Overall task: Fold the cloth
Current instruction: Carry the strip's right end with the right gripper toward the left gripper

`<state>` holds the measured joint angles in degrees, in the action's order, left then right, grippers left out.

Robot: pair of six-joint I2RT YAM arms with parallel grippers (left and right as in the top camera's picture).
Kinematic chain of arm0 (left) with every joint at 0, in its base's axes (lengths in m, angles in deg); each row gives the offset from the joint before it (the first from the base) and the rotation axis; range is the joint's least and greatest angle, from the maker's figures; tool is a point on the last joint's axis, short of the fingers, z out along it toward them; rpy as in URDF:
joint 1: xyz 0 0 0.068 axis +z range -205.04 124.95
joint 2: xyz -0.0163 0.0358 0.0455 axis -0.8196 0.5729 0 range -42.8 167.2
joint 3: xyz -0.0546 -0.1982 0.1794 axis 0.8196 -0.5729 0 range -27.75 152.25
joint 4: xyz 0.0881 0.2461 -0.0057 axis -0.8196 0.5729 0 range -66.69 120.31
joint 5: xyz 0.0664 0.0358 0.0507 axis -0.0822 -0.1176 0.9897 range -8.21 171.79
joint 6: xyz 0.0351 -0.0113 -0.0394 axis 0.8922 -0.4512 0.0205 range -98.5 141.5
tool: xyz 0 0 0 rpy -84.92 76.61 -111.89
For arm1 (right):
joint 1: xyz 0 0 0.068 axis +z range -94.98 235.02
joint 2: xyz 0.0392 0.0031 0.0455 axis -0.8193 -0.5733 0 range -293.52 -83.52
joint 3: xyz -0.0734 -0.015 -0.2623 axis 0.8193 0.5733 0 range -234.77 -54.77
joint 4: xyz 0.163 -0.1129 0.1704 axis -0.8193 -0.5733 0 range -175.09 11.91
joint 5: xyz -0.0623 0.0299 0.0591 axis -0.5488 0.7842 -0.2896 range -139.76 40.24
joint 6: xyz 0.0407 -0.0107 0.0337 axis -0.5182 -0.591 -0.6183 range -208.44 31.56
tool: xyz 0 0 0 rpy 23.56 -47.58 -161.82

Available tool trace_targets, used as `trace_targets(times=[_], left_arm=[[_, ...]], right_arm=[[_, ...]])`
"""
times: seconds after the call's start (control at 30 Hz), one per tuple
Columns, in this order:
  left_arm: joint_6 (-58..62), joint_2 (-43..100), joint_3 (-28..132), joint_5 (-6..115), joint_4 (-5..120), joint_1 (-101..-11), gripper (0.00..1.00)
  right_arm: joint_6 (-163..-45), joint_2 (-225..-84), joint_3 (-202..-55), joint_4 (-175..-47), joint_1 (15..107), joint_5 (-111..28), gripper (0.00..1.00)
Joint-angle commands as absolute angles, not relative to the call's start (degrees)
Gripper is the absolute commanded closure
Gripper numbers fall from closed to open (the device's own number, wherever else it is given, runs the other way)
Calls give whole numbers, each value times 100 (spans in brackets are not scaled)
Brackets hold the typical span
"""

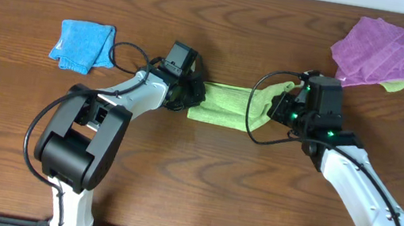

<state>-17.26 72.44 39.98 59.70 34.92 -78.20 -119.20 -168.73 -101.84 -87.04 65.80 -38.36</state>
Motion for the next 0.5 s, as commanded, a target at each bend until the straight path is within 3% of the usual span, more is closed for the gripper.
trace_targets(times=[0.0,0.47], left_arm=[[-1689,7495,3779,6176,3490,-7855,94],[-1687,7493,3779,6053,3392,-7855,94]], right_arm=[[-11815,-16805,-10344,-8713,6707,-3922,99],[-12121,-16943,-10388,-8293,7422,-4040,99]])
